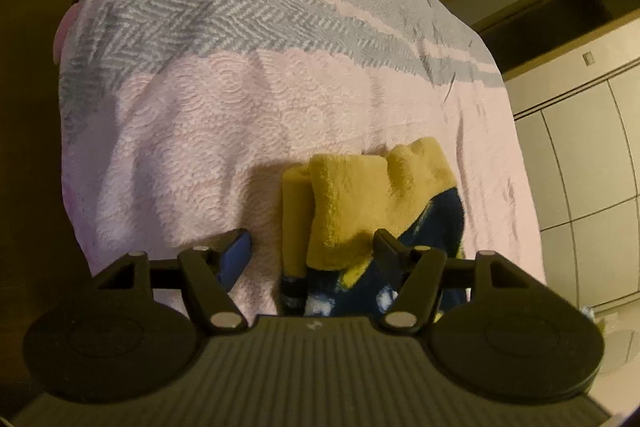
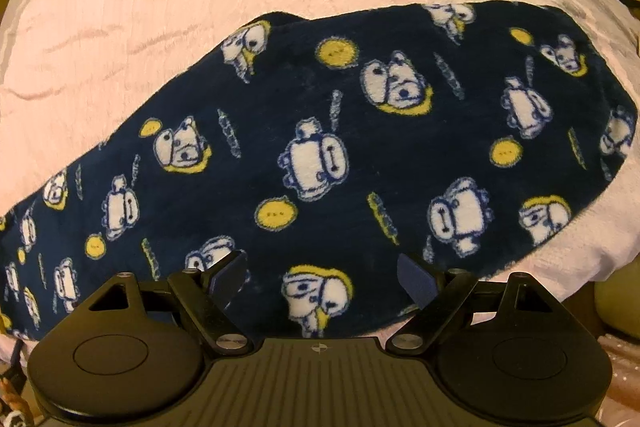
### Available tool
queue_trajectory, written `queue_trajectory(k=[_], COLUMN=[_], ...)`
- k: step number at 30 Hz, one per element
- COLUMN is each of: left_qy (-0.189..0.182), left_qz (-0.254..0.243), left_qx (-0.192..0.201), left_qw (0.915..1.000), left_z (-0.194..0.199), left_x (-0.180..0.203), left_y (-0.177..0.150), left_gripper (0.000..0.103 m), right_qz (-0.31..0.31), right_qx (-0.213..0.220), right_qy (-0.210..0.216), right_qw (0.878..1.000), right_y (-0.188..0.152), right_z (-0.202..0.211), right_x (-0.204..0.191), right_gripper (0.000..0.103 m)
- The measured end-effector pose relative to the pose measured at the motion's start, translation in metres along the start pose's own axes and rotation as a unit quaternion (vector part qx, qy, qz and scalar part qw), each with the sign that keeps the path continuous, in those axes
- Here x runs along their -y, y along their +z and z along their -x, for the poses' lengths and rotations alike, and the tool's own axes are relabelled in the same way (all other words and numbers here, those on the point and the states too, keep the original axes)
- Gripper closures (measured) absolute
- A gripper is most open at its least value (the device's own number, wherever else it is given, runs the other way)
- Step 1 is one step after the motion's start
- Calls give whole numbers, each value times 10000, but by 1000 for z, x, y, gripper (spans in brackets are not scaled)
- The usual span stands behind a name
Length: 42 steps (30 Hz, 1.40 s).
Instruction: Fold clothes
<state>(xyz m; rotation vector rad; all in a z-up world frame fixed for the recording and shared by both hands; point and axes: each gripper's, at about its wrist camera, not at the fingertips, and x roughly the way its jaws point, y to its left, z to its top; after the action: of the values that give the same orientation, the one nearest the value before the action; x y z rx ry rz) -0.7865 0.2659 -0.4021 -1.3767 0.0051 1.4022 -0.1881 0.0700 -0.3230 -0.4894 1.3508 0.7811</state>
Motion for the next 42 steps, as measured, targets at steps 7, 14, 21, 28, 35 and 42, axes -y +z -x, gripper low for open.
queue_trajectory(k=[7, 14, 21, 28, 35, 42], left_qy=[-446, -385, -448, 166, -1385, -2042], left_qz=[395, 117, -424, -3259, -5104, -5241], left_qx=[369, 423, 462, 665, 519, -1949], left_qw=[9975, 9983, 9970, 9429, 8471, 8035], left_z=[8, -3, -10, 9, 62, 4], left_x=[-2, 0, 22, 122, 247, 260], left_y=[-6, -7, -5, -39, -180, -371], left_gripper=[41, 42, 83, 90, 90, 87], right_qz=[269, 441, 266, 73, -268, -850], right_qx=[-79, -267, -195, 29, 322, 724], right_qy=[31, -42, -104, -126, 92, 705], right_qw=[9996, 9987, 9994, 9999, 9991, 9912], right_y=[4, 1, 2, 5, 3, -9], right_z=[-10, -25, -22, -11, 0, 9], right_x=[1, 18, 43, 72, 107, 152], right_gripper=[17, 17, 17, 17, 17, 17])
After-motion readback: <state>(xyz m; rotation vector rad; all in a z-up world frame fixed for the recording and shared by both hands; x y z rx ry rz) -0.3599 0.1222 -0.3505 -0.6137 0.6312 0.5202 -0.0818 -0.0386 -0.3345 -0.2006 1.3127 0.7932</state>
